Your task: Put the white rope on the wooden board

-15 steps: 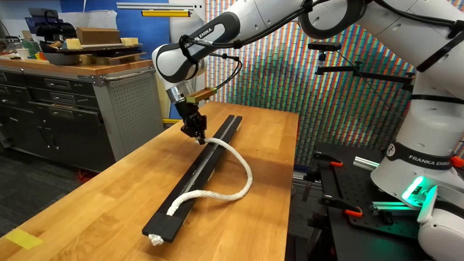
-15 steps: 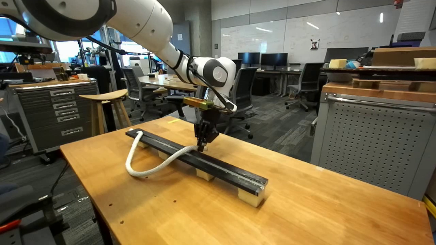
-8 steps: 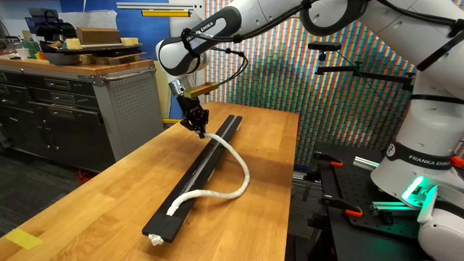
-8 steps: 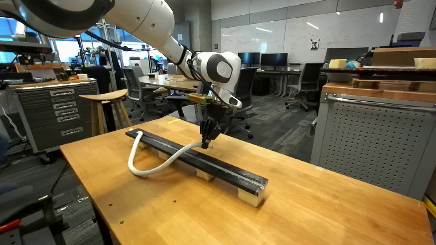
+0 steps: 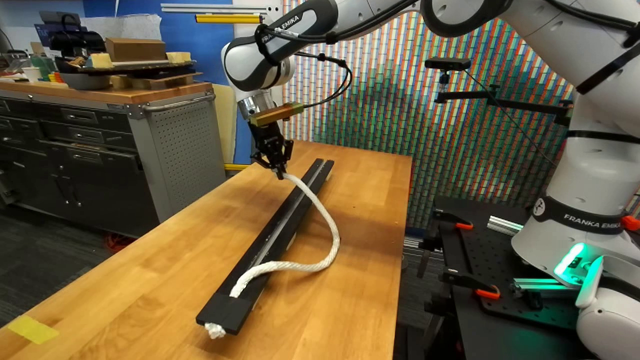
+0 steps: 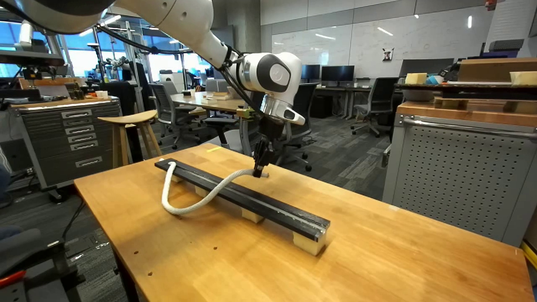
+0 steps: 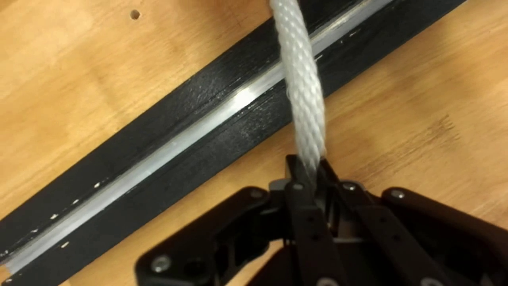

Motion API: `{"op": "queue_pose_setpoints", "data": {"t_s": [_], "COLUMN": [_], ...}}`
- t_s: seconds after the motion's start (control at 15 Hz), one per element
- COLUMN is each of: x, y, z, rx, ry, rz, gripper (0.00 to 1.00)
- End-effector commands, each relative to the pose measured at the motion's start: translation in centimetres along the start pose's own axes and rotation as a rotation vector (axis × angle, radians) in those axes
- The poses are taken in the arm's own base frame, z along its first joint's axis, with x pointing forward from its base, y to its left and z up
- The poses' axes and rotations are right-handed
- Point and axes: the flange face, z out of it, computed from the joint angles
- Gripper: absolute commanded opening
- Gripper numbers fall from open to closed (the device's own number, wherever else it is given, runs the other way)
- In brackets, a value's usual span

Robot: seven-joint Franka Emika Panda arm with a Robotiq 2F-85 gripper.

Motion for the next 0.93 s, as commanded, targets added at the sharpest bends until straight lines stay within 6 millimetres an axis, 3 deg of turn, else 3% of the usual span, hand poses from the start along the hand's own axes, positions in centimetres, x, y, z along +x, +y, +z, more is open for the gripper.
{"op": "queue_pose_setpoints", "data": {"t_s": [0.0,0.53,0.87], "x": [-1.2,-2.5,-4.5], "y": [1.6,5.2,7.7], "z": [-1.6,-4.8,-6.2], "rx": [0.054,0.119,0.166], "ry": [-0.001,0.042,0.065], "rz": [0.111,0.349,0.427], "gripper": [0.03,0.03,0.03]}}
